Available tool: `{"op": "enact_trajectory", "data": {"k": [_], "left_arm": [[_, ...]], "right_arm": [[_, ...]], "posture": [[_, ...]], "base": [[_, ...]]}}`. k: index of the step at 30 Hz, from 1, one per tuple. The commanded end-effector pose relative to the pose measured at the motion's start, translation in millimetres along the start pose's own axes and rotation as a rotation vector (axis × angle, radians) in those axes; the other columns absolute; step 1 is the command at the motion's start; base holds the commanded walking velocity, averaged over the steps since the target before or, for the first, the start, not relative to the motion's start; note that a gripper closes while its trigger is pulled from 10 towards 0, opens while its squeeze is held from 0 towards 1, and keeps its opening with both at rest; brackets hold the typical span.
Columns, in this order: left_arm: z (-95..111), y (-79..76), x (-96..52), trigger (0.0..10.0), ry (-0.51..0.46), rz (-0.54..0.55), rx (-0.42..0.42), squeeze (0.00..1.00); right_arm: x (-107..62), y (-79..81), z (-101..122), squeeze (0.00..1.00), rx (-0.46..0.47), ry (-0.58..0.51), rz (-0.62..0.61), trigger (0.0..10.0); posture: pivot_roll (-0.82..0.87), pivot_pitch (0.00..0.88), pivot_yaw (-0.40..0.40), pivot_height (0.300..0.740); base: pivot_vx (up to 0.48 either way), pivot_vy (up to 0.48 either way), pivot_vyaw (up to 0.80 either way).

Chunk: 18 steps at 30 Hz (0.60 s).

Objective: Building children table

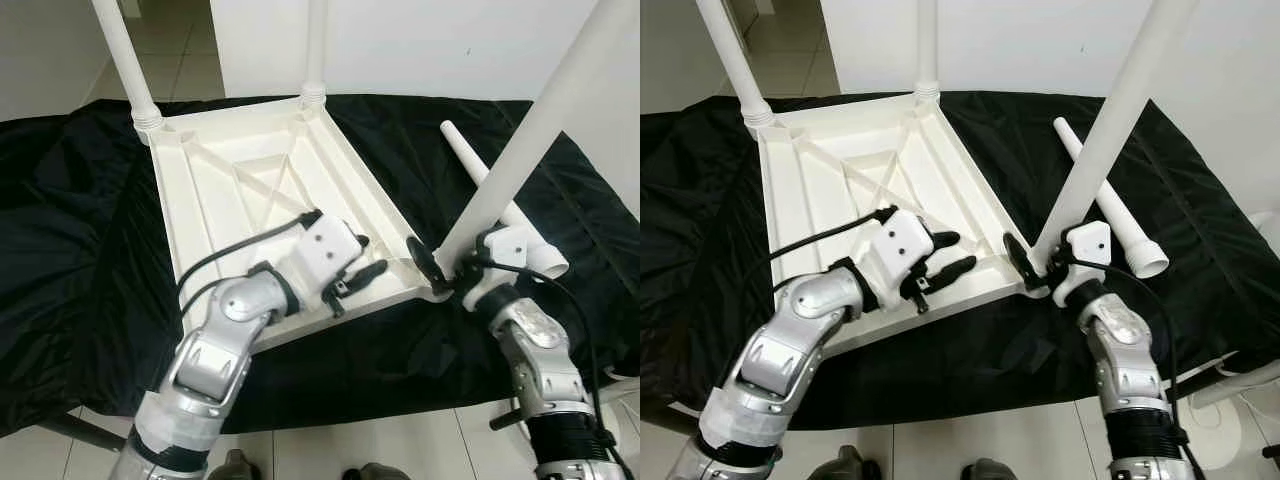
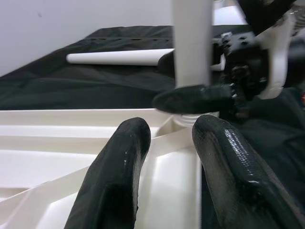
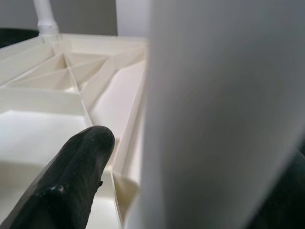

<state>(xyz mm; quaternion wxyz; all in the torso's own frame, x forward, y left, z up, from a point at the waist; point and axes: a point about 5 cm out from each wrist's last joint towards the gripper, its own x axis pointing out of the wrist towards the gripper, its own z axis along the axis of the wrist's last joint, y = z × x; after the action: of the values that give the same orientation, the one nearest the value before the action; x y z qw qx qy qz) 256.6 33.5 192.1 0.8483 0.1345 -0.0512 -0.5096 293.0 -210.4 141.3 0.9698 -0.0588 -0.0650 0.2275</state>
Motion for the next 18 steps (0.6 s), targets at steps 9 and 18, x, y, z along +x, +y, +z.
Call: {"op": "enact_trajectory", "data": {"k": [9, 18], "left_arm": [[-2, -3.9, 4.4, 10.0, 0.032, 0.072, -0.016, 0.00], [0, -1.6, 4.8, 10.0, 0.036, 0.078, -0.015, 0.00]], "right_arm": [[2.7, -16.2, 2, 0.00, -0.036, 0.019, 0.093, 10.0], [10.0, -24.7, 7, 0.00, -0.081, 0.032, 0.153, 10.0]], "posture": [[-0.08, 0.026, 0.027, 0.740], [-0.08, 0.033, 0.025, 0.740]], "base": [[0.000, 0.000, 0.00], [0.000, 0.000, 0.00]]}}
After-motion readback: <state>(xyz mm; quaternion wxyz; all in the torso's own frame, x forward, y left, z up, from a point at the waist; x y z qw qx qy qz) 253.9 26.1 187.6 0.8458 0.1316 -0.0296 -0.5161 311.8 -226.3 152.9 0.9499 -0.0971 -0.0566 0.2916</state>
